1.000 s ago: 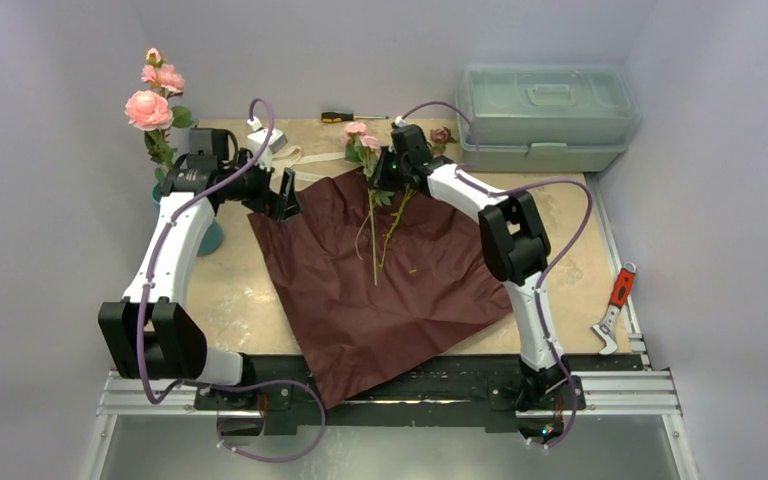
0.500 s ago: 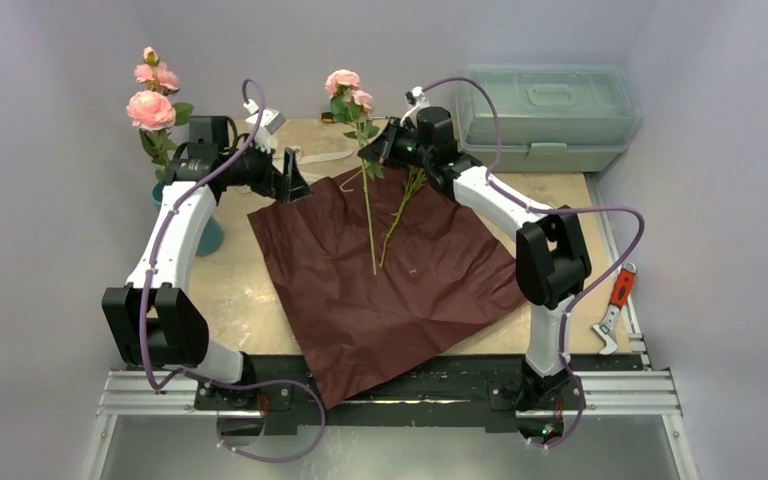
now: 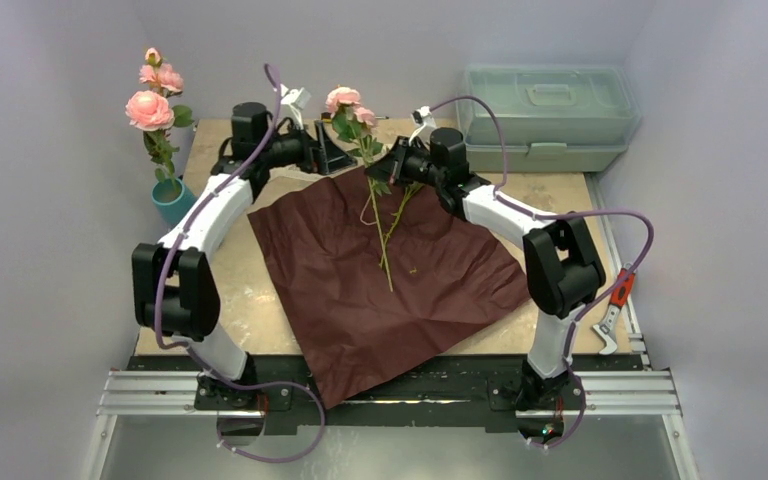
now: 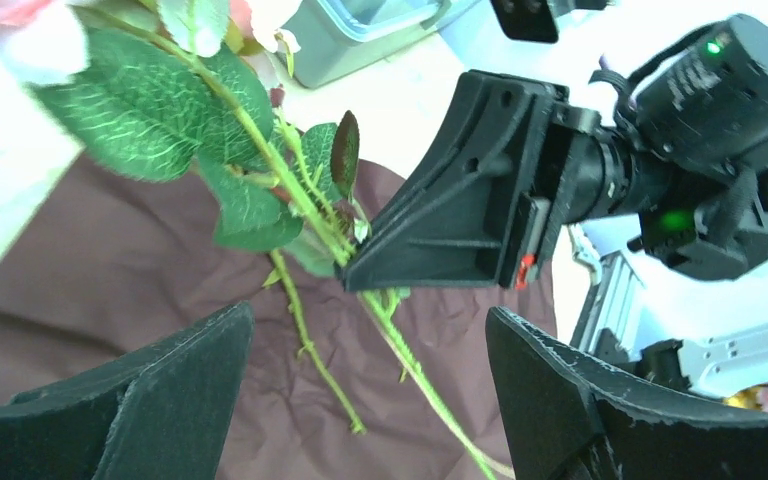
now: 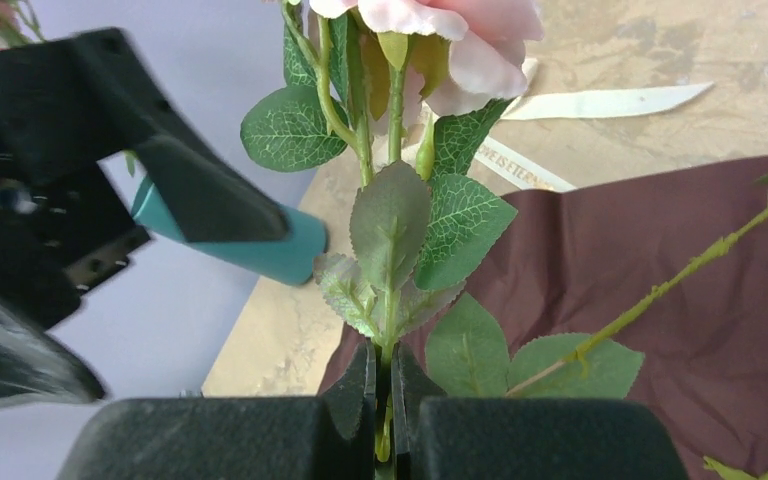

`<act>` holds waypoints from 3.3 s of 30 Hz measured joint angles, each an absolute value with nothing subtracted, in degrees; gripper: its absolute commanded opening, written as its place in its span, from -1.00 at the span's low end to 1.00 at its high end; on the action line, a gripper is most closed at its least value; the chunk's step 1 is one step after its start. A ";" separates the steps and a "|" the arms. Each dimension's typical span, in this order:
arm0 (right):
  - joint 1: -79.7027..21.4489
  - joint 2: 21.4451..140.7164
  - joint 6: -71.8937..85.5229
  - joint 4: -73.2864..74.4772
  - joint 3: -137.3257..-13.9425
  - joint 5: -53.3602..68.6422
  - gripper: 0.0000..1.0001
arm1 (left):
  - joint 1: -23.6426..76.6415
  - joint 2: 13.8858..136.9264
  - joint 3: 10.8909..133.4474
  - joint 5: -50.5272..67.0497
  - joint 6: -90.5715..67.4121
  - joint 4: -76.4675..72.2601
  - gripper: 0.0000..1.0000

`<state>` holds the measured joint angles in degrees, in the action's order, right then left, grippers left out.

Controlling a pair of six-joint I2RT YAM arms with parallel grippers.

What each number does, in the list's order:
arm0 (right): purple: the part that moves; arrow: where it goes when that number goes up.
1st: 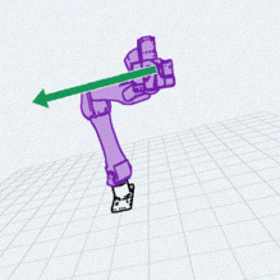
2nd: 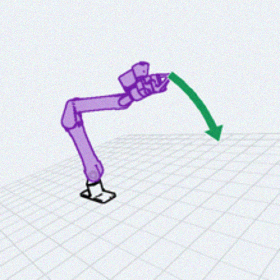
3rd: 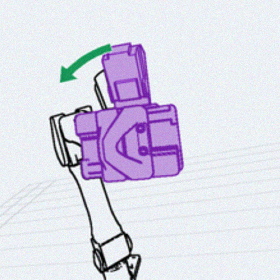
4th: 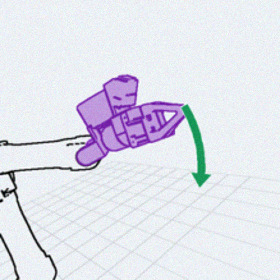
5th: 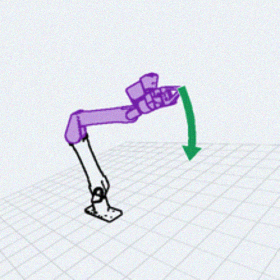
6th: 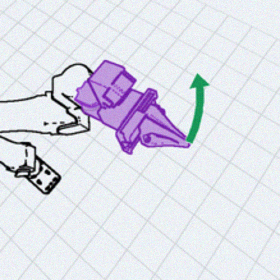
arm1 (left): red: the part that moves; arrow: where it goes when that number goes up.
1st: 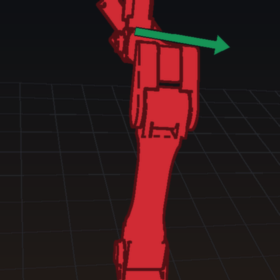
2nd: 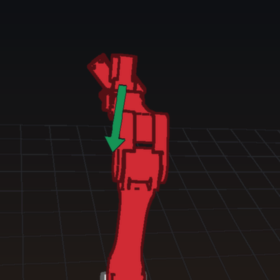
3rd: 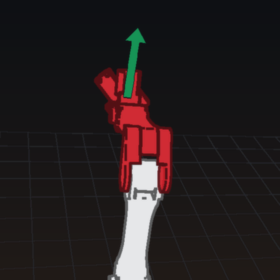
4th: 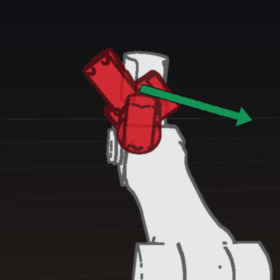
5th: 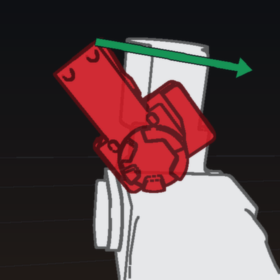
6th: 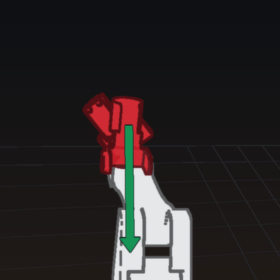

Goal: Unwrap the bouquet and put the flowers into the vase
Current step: Pick up the fake flower from the wrapping paper, then insert the fake flower into the vase.

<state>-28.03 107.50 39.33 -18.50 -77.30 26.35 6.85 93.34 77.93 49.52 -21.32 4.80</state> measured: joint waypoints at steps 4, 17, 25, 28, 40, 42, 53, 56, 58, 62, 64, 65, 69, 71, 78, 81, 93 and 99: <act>-28.05 106.76 38.52 -20.47 -76.64 26.85 -1.00 | 10.46 98.00 77.89 47.00 -27.92 -1.50 0.57; -28.05 103.35 34.54 -21.63 -72.93 29.69 -0.78 | 12.03 106.96 75.07 44.73 -51.07 -25.58 -0.68; -27.00 103.48 31.05 -19.79 -71.70 30.17 0.68 | 12.14 108.14 74.46 46.04 -58.46 -35.00 -1.00; -26.06 104.81 29.06 -17.82 -72.40 31.79 0.76 | 12.14 108.14 74.81 46.30 -57.67 -34.37 -1.00; -25.30 111.48 19.68 -11.77 -74.94 36.91 0.72 | 12.56 103.00 82.13 42.98 -34.46 -10.48 -1.00; -24.84 111.68 17.98 -11.14 -76.01 37.23 0.72 | 12.82 101.36 83.61 42.24 -30.87 -6.61 -1.00; -22.26 116.55 7.68 -1.34 -76.64 37.10 0.82 | 8.95 94.13 99.59 39.68 -19.46 5.15 -1.00; -21.65 116.49 6.50 0.23 -75.88 37.98 0.85 | 4.38 93.14 104.33 40.73 -20.47 5.54 -1.00; -21.58 116.03 6.15 0.47 -75.61 38.81 0.87 | 0.69 93.08 107.68 41.65 -21.34 5.67 -1.00; -21.63 114.26 5.32 0.69 -75.46 40.32 0.88 | -4.82 92.95 113.51 43.38 -21.41 8.36 -1.00; -21.63 113.08 4.80 0.93 -75.46 40.69 0.89 | -6.07 92.25 115.70 43.46 -19.90 10.83 -1.00; -21.63 112.36 4.43 1.04 -75.46 40.93 0.89 | -6.44 91.59 116.90 43.18 -18.59 12.82 -1.00; -21.63 109.95 3.29 1.48 -75.46 41.65 0.90 | -6.74 85.71 118.85 38.13 -10.57 20.62 -1.00; -21.63 109.08 2.85 1.76 -75.46 41.74 0.90 | -7.07 81.12 118.91 34.85 -6.00 24.36 -1.00; -21.63 108.36 1.85 2.59 -75.20 41.85 0.94 | -15.55 65.49 115.55 24.86 2.24 29.91 -1.00; -21.63 108.36 1.72 2.66 -74.30 42.04 0.95 | -18.50 61.67 114.02 21.65 2.66 30.50 -1.00; -21.63 105.84 2.50 1.61 -70.37 43.07 0.97 | -22.11 64.97 108.81 3.97 2.42 29.76 -1.00; -21.63 102.54 4.14 -0.43 -67.77 43.05 0.97 | -22.11 69.60 104.18 2.70 2.17 25.71 -1.00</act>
